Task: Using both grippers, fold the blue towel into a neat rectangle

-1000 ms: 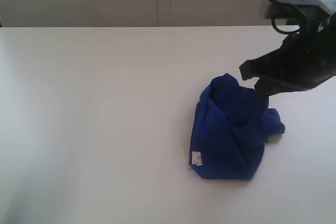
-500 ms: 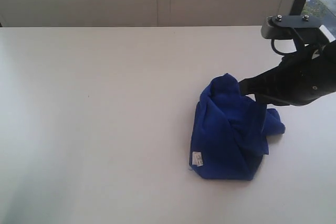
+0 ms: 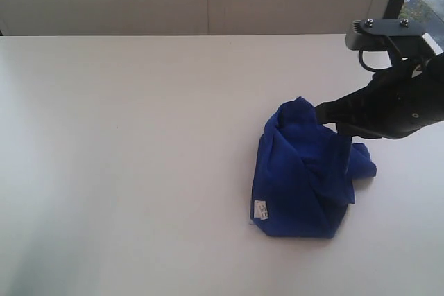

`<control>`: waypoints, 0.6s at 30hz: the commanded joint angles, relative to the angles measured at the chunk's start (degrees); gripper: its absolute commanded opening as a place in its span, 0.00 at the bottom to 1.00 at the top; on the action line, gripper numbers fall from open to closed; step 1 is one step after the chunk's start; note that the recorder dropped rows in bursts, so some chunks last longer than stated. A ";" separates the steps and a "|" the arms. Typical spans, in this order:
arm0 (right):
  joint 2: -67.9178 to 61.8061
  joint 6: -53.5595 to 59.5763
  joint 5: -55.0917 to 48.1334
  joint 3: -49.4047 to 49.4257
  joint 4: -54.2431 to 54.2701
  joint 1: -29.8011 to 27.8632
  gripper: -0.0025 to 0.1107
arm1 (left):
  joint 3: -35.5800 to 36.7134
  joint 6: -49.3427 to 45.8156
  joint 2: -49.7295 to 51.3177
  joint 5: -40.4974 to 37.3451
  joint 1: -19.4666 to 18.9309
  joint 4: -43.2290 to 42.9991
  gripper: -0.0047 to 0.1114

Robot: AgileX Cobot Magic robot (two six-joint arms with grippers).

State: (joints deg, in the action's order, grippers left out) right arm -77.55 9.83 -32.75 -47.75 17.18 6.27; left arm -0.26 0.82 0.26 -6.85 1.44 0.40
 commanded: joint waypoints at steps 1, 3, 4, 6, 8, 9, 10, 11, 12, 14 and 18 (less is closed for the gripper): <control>0.25 0.49 0.67 0.39 0.10 0.01 0.02 | 0.26 -0.14 -0.26 10.98 -0.12 -0.05 0.04; 0.25 0.49 0.67 0.39 0.10 0.01 0.02 | 0.26 -0.14 -0.26 14.42 -0.12 -0.05 0.04; 0.25 0.49 0.67 0.39 0.10 0.01 0.02 | 0.26 -0.14 -0.26 15.64 -0.12 -0.05 0.04; 0.14 0.49 0.67 0.44 0.10 0.01 0.02 | 0.26 -0.14 -0.26 17.02 -0.12 -0.05 0.04; 0.16 0.49 0.78 0.44 0.10 0.01 0.02 | 0.26 -0.14 -0.26 17.43 -0.12 -0.05 0.04; 0.16 0.49 0.92 0.44 0.10 0.01 0.02 | 0.26 -0.14 -0.26 17.57 -0.12 -0.05 0.04; 0.16 0.49 0.92 0.44 0.10 0.01 0.02 | 0.26 -0.14 -0.26 17.57 -0.12 -0.05 0.04; 0.16 0.49 0.92 0.44 0.10 0.01 0.02 | 0.26 -0.14 -0.26 17.57 -0.12 -0.05 0.04; 0.16 0.49 0.92 0.44 0.10 0.01 0.02 | 0.26 -0.14 -0.26 17.83 -0.12 -0.05 0.04; 0.16 0.49 0.92 0.44 0.10 0.01 0.02 | 0.26 -0.14 -0.26 19.09 -0.12 -0.05 0.04; 0.16 0.49 1.04 0.44 0.85 0.01 0.02 | 0.26 1.15 -0.26 18.66 -0.12 -0.05 0.04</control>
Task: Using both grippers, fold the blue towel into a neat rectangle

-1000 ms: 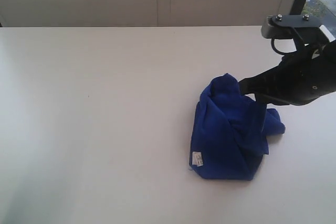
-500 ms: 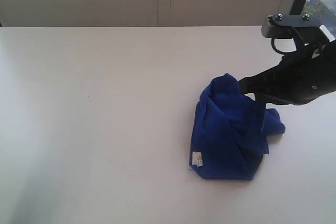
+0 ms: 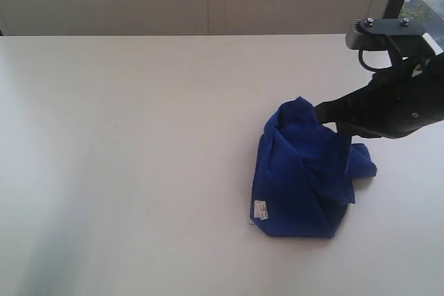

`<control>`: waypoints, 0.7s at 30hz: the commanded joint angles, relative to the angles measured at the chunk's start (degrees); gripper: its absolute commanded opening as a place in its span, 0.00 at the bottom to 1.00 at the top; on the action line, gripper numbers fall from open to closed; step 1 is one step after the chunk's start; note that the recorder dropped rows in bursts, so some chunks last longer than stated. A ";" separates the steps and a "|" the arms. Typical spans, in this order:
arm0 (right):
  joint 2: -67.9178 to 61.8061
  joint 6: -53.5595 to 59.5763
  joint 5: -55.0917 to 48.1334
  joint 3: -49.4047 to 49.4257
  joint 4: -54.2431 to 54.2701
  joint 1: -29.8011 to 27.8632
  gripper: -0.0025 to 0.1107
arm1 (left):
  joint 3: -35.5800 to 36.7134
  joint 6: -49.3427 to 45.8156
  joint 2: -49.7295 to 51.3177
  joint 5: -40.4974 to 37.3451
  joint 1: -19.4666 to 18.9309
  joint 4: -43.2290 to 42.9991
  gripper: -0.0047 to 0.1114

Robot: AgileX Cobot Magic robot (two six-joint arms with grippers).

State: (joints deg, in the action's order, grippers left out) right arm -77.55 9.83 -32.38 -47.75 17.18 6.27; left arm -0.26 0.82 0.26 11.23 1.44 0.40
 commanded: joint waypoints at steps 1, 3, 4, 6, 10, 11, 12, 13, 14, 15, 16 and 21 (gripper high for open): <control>0.16 0.49 0.68 0.44 1.27 0.01 0.02 | 0.26 2.31 -0.26 0.60 -0.12 -0.05 0.04; 0.16 0.49 0.68 0.44 1.38 0.01 0.02 | 0.26 8.14 -0.26 1.34 -0.12 0.97 0.04; 0.16 0.49 0.68 0.44 1.38 0.01 0.02 | 0.26 11.03 -0.26 1.95 -0.12 0.97 0.04; 0.16 0.49 0.68 0.44 1.38 0.01 0.02 | 0.26 12.85 -0.26 2.09 -0.12 0.97 0.04; 0.16 0.49 0.68 0.44 1.38 0.01 0.02 | -6.51 12.85 -0.26 -6.55 -0.12 0.97 0.04; 0.16 0.49 0.85 0.44 1.38 0.01 0.02 | -9.01 12.85 -0.26 -10.75 -0.12 0.97 0.04; 0.16 0.49 0.85 0.44 1.38 0.01 0.02 | -11.00 12.73 -0.02 -13.66 -0.12 0.97 0.04; 0.16 0.49 0.99 0.44 1.38 0.01 0.02 | -13.36 12.73 1.00 -17.04 -0.12 0.97 0.04; 0.16 0.49 0.99 0.44 1.38 0.01 0.02 | -15.55 12.45 2.20 -19.77 -0.12 0.86 0.04; 0.16 0.49 0.99 0.44 1.38 0.01 0.02 | -17.63 12.15 3.61 -22.21 -0.12 0.86 0.04; 0.16 0.49 0.99 0.44 1.38 0.01 0.02 | -19.58 11.87 5.27 -24.52 -0.12 0.86 0.04; 0.16 0.49 1.01 0.44 1.50 0.01 0.02 | -27.42 6.14 15.07 -34.59 -0.12 0.86 0.04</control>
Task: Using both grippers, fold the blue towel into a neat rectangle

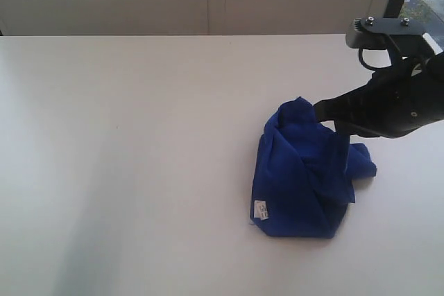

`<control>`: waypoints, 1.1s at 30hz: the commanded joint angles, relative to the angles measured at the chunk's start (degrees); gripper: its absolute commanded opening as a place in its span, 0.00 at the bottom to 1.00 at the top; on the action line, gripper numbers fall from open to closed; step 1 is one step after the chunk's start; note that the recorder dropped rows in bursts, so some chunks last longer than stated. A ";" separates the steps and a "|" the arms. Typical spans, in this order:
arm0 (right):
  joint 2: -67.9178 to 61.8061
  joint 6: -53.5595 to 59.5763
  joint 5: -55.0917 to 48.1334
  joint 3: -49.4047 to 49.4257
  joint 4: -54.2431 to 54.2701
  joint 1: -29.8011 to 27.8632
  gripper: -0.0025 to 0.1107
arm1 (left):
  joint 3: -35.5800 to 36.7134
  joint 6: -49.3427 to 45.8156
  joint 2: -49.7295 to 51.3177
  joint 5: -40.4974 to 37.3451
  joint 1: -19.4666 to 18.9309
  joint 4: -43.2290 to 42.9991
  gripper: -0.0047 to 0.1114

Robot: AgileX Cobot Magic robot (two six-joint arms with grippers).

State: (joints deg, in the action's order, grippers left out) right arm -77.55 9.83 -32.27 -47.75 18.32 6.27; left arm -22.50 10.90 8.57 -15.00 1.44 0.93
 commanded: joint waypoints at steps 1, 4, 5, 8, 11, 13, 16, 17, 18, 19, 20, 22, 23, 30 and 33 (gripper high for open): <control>0.16 0.49 0.90 0.44 0.66 0.01 0.02 | -6.41 -4.75 9.09 -10.31 -0.12 0.32 0.04; 0.16 0.49 0.90 0.44 1.63 0.01 0.02 | -8.90 -7.38 15.78 -15.53 -0.12 1.15 0.04; 0.16 0.49 0.90 0.44 1.77 0.01 0.02 | -9.95 -9.45 20.60 -18.40 -0.12 2.82 0.04; 0.16 0.49 1.00 0.44 2.85 0.01 0.02 | -10.25 -14.87 26.84 -20.00 -0.12 8.99 0.04; 0.16 0.49 1.00 0.44 2.85 0.01 0.02 | -10.25 -22.48 32.36 -20.13 -0.12 19.33 0.04; 0.16 0.49 1.00 0.44 2.85 0.01 0.02 | -10.25 -27.61 36.20 -20.13 -0.12 26.51 0.04; 0.16 0.49 1.00 0.44 2.96 0.01 0.02 | -10.25 -34.10 41.28 -20.37 -0.12 34.40 0.04; 0.16 0.49 1.00 0.44 2.96 0.01 0.02 | -10.25 -35.66 42.99 -20.66 -0.12 36.31 0.04; 0.16 0.49 1.00 0.44 3.09 0.01 0.02 | -10.25 -37.31 46.04 -21.17 -0.12 39.11 0.04; 0.16 0.49 1.00 0.44 3.09 0.01 0.02 | -10.25 -37.82 47.64 -21.68 -0.01 40.64 0.04; 0.16 0.49 1.12 0.44 3.85 0.01 0.02 | -10.15 -37.93 50.71 -22.21 0.40 43.74 0.04; 0.16 0.49 1.12 0.44 5.23 0.01 0.02 | -10.15 -38.07 54.49 -21.05 3.12 47.51 0.04; 0.16 0.49 1.12 0.44 5.23 0.01 0.02 | -10.15 -38.35 55.76 -20.00 4.83 48.77 0.04; 0.16 0.49 1.12 0.44 5.23 0.01 0.02 | -10.25 -38.50 68.32 3.43 29.62 62.71 0.04; 0.16 0.49 1.12 0.44 5.23 0.01 0.02 | -12.82 -38.50 73.77 8.09 37.13 66.76 0.04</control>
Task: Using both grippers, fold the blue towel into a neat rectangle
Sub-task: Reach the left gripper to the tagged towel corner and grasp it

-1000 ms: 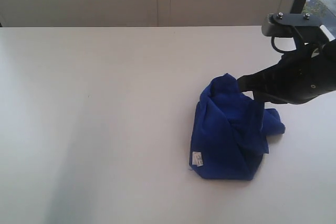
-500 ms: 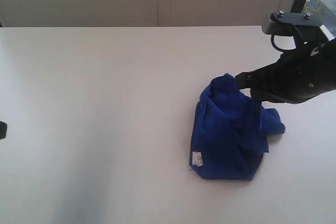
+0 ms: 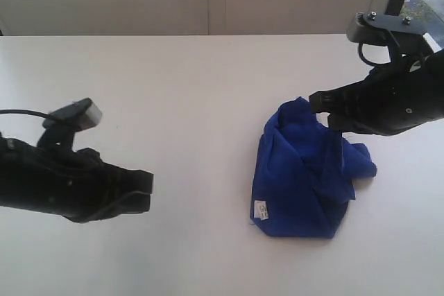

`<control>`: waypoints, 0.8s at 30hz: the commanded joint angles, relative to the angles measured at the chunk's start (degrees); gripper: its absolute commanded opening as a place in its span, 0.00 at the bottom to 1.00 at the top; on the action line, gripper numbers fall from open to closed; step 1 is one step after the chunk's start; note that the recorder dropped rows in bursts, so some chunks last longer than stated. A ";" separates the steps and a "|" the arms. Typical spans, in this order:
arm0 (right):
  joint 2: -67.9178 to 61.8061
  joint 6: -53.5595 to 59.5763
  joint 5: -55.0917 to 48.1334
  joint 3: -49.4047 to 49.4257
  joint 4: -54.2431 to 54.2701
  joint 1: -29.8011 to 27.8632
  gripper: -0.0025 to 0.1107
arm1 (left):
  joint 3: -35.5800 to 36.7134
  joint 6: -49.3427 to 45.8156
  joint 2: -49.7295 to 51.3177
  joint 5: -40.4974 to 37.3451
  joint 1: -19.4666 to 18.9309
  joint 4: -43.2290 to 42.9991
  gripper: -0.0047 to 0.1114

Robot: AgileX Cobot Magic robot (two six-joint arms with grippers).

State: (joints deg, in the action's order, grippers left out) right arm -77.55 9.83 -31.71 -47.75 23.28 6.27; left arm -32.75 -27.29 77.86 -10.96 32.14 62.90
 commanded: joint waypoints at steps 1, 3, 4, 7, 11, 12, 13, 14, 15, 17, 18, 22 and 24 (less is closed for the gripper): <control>0.16 0.49 0.56 0.44 0.27 0.01 0.02 | -3.75 -0.31 5.75 4.18 7.59 4.79 0.04; 0.16 0.49 0.56 0.44 0.27 0.01 0.02 | -6.79 -0.31 8.63 4.29 9.56 4.79 0.04; 0.16 0.49 0.56 0.44 0.27 0.01 0.02 | -9.19 -0.31 10.69 4.29 10.96 4.79 0.04; 0.16 0.49 0.56 0.44 0.27 0.01 0.02 | -13.24 -0.18 14.19 3.82 12.54 4.79 0.04; 0.16 0.49 0.56 0.44 0.27 0.01 0.02 | -16.65 0.48 18.45 3.66 14.37 5.80 0.04; 0.16 0.49 0.56 0.44 0.27 0.01 0.02 | -17.34 0.48 19.43 3.92 14.72 6.79 0.04; 0.16 0.49 0.56 0.44 0.36 0.01 0.02 | -18.05 0.48 20.40 3.92 15.14 7.56 0.04; 0.16 0.49 0.56 0.44 0.47 0.01 0.02 | -18.62 0.48 21.10 3.92 15.34 7.78 0.04; 0.16 0.49 0.66 0.44 0.47 0.01 0.02 | -19.32 0.48 21.83 3.74 15.68 8.06 0.04; 0.16 0.49 0.66 0.44 0.47 0.01 0.02 | -20.47 0.48 23.02 3.58 16.28 10.07 0.04; 0.16 0.49 0.66 0.44 0.47 0.01 0.02 | -20.81 0.48 23.58 3.81 16.57 11.56 0.04; 0.16 0.49 0.66 0.44 0.47 0.01 0.02 | -21.82 0.48 25.15 2.73 16.64 14.21 0.12; 0.16 0.49 0.65 0.44 0.59 0.01 0.02 | -21.82 0.48 25.58 2.27 16.64 14.91 0.20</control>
State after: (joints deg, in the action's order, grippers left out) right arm -77.55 9.83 -31.36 -47.65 23.39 6.27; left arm -54.34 -27.16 102.95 -7.03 48.46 75.70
